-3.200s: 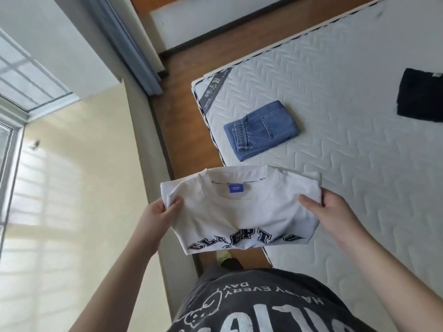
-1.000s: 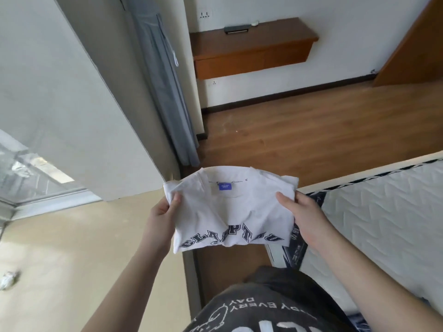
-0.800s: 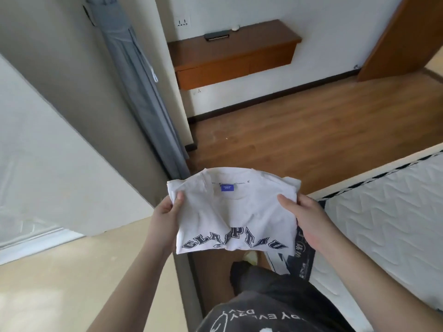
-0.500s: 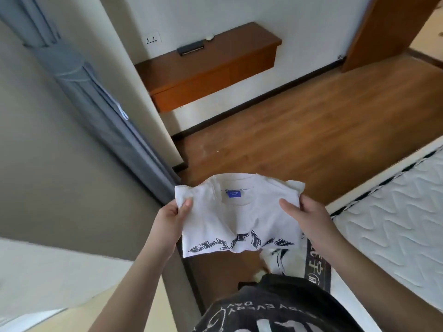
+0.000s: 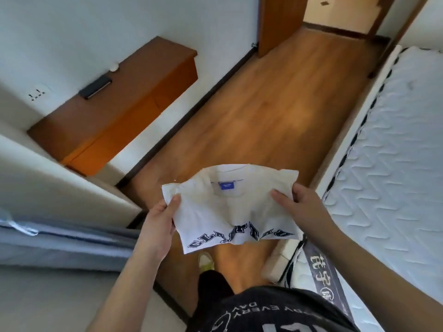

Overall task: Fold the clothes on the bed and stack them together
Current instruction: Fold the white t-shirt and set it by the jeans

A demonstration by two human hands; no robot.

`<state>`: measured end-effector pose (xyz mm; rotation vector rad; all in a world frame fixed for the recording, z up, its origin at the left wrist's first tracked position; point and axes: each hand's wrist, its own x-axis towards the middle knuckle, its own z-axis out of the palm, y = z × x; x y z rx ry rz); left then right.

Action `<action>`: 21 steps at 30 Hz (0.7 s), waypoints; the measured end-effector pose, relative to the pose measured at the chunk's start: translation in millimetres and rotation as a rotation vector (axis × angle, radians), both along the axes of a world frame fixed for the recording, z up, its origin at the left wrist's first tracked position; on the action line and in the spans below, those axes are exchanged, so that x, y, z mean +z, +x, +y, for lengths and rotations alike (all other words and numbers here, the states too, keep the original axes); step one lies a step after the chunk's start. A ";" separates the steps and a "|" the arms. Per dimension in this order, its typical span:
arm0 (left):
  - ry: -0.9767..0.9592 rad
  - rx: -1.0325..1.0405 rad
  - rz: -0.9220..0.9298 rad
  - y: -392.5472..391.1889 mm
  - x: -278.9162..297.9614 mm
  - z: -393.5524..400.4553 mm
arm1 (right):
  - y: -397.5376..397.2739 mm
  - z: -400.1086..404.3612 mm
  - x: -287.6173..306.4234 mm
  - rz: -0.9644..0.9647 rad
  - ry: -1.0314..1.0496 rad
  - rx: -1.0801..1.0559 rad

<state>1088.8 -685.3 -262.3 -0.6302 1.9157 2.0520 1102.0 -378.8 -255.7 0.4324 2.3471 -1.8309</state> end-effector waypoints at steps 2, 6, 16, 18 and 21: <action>-0.017 -0.083 -0.001 -36.6 -5.9 0.5 | -12.9 -0.8 -4.3 -0.011 0.018 -0.090; 0.042 -0.323 -0.018 -107.2 -17.9 -5.9 | -34.4 -12.5 -14.3 -0.039 0.029 -0.253; 0.047 -0.767 -0.011 -227.5 -12.0 32.4 | -53.7 -38.0 -9.5 -0.081 -0.017 -0.621; 0.021 -0.841 -0.011 -237.3 -12.2 51.7 | -44.2 -37.4 -11.2 -0.089 -0.029 -0.705; 0.022 -0.950 -0.004 -246.8 -12.8 85.3 | -29.2 -31.4 -13.0 -0.096 -0.047 -0.833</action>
